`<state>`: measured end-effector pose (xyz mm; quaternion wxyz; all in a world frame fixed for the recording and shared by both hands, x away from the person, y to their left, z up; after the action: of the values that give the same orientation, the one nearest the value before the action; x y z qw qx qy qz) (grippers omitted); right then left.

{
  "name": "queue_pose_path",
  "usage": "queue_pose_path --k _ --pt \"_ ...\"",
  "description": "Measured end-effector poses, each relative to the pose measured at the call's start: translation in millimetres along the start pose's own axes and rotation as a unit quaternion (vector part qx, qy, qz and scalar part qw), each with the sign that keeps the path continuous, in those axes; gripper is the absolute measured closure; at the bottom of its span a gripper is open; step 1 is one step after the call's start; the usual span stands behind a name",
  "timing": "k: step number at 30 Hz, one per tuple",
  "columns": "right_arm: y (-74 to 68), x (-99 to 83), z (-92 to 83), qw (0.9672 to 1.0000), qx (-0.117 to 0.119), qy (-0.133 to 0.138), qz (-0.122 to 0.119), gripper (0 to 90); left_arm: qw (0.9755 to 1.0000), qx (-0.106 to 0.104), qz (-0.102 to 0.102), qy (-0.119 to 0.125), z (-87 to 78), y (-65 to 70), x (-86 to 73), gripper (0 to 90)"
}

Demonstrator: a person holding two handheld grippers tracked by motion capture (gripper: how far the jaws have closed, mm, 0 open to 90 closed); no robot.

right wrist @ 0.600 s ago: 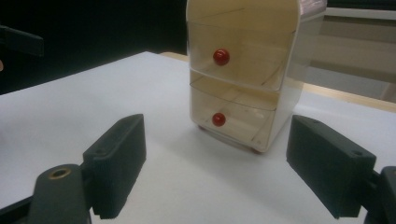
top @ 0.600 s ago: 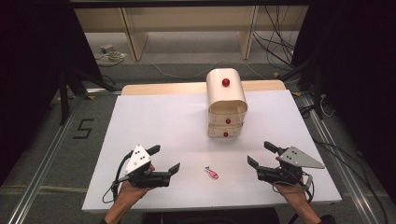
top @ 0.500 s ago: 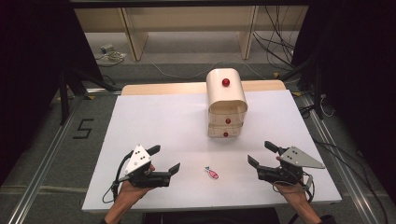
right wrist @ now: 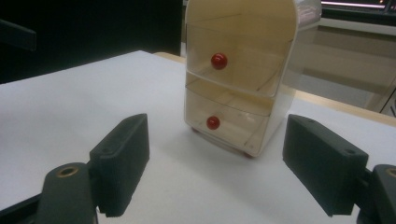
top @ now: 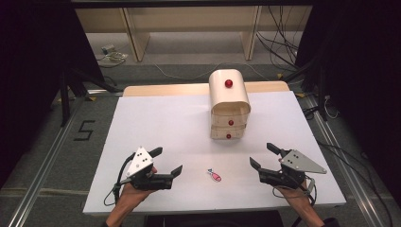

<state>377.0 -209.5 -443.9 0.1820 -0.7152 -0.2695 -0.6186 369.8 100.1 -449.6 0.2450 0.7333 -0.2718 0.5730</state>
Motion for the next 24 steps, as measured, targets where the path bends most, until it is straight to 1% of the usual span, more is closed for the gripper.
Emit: queue_pose_path --k 1,2,4,5,8,9,10,11,14,17,18,19,21,22,23,24 --pt "0.0 0.0 0.0 1.0000 0.000 0.000 0.000 23.8 1.0000 0.000 0.000 0.000 0.0 0.0 0.0 8.1" --pt "-1.3 1.2 0.4 0.9999 -0.006 0.001 -0.010 23.9 1.0000 0.000 0.000 0.000 0.1 -0.1 -0.1 8.1" --pt "-2.1 2.2 1.4 0.9997 -0.010 0.003 -0.023 24.1 1.0000 0.001 0.000 -0.001 0.1 -0.2 -0.2 8.2" --pt "-3.2 2.1 1.1 0.9996 -0.010 0.000 -0.025 24.3 1.0000 0.001 0.001 -0.001 0.1 -0.2 -0.2 8.1" --pt "-4.7 2.9 1.8 0.9994 -0.014 0.003 -0.031 24.7 1.0000 0.001 0.001 -0.001 0.0 -0.1 -0.2 8.1" --pt "-5.7 3.9 2.6 0.9989 -0.018 0.005 -0.043 25.2 1.0000 0.002 0.001 -0.001 0.5 -0.2 -0.2 8.1" --pt "-5.7 3.9 2.6 0.9989 -0.018 0.005 -0.043 25.2 1.0000 0.002 0.001 -0.001 0.5 -0.2 -0.2 8.2" --pt "-6.8 4.9 3.8 0.9985 -0.021 0.006 -0.050 25.6 1.0000 0.001 0.001 -0.001 0.7 -0.1 -0.3 8.2" --pt "-8.2 5.9 5.6 0.9979 -0.026 0.006 -0.058 26.1 1.0000 0.001 0.001 0.000 0.6 -0.1 -0.1 8.2" --pt "-9.2 6.7 7.8 0.9968 -0.032 0.007 -0.073 26.4 1.0000 0.001 0.002 -0.001 0.7 0.0 -0.2 8.2" --pt "-9.2 6.7 7.8 0.9968 -0.032 0.007 -0.073 26.4 1.0000 0.001 0.002 -0.001 0.7 0.0 -0.2 8.2" --pt "-10.3 7.6 9.8 0.9957 -0.037 0.008 -0.084 26.5 1.0000 0.000 0.002 -0.001 0.9 0.1 -0.3 8.2" --pt "-11.6 8.6 11.8 0.9949 -0.040 0.009 -0.093 26.7 1.0000 0.000 0.003 -0.002 1.0 0.2 -0.4 8.2" --pt "-11.6 8.6 11.8 0.9949 -0.040 0.009 -0.093 26.7 1.0000 0.000 0.003 -0.002 1.0 0.2 -0.4 8.2" --pt "-13.2 9.3 14.8 0.9935 -0.045 0.010 -0.105 26.9 1.0000 0.000 0.002 -0.001 1.3 0.4 -0.4 8.2" --pt "-13.6 9.4 15.8 0.9928 -0.046 0.009 -0.110 27.0 1.0000 0.000 0.002 -0.002 1.3 0.4 -0.5 8.2"
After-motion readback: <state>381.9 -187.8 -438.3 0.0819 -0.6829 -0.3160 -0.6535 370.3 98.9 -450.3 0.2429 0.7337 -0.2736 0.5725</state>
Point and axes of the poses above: each handheld gripper's, and its own axes: z roughly forward along the jaws, x roughly out of its top, y roughly to its right, the point moved 8 cm from there along z, roughly forward along the jaws, and after that the axes turned 6 degrees about y, right-handed, at the moved point
